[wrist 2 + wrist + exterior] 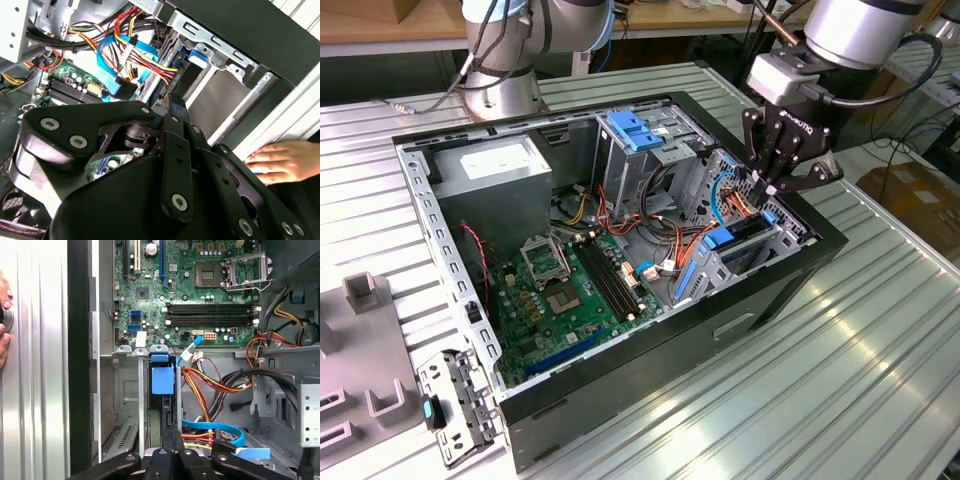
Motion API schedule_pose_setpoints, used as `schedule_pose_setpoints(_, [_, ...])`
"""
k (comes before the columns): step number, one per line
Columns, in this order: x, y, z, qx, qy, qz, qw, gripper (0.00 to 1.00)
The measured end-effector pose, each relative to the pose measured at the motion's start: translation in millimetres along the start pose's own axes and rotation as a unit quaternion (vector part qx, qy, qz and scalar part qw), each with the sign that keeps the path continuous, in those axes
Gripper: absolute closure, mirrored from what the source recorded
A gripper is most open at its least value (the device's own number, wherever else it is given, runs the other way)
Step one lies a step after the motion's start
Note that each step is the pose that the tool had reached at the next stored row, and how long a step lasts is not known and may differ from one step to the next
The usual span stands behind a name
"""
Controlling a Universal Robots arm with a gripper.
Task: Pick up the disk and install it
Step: 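Insert the second disk wire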
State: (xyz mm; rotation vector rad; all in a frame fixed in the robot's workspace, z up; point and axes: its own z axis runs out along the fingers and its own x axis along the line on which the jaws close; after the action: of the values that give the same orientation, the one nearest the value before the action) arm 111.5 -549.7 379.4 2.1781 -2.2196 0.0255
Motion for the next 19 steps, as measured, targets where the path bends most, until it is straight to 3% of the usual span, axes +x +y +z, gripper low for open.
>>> schedule_pose_setpoints(1, [0.1,0.0,-3.3,0.0,0.0,0.0,1.0,0.89])
schedule_pose_setpoints(3, [0.2,0.4,-3.5,0.0,-0.0001,0.0,1.0,0.89])
schedule_pose_setpoints(5, [0.2,6.1,-3.5,0.0,0.0,0.0,1.0,0.89])
schedule_pose_setpoints(7, [0.3,7.4,-6.6,0.0,0.0,0.0,1.0,0.89])
schedule_pose_setpoints(10, [0.3,7.6,-18.4,0.0,0.0007,0.0,1.0,0.89])
schedule_pose_setpoints(11, [-0.6,7.6,-19.5,0.0,0.0019,0.0,1.0,0.89])
schedule_pose_setpoints(14, [-5.1,7.7,-21.6,0.0,0.0099,0.0,0.99995,0.89])
schedule_pose_setpoints(15, [-8.9,7.5,-21.6,-0.0005,0.0137,0.0,0.99991,0.89])
schedule_pose_setpoints(16, [-16.5,6.3,-22.0,-0.0017,0.0205,0.0,0.99979,0.89])
schedule_pose_setpoints(17, [-22.6,5.1,-22.2,-0.003,0.025,0.0,0.99968,0.89])
schedule_pose_setpoints(19, [-30.8,3.7,-22.5,-0.0044,0.0297,0.0,0.99955,0.89])
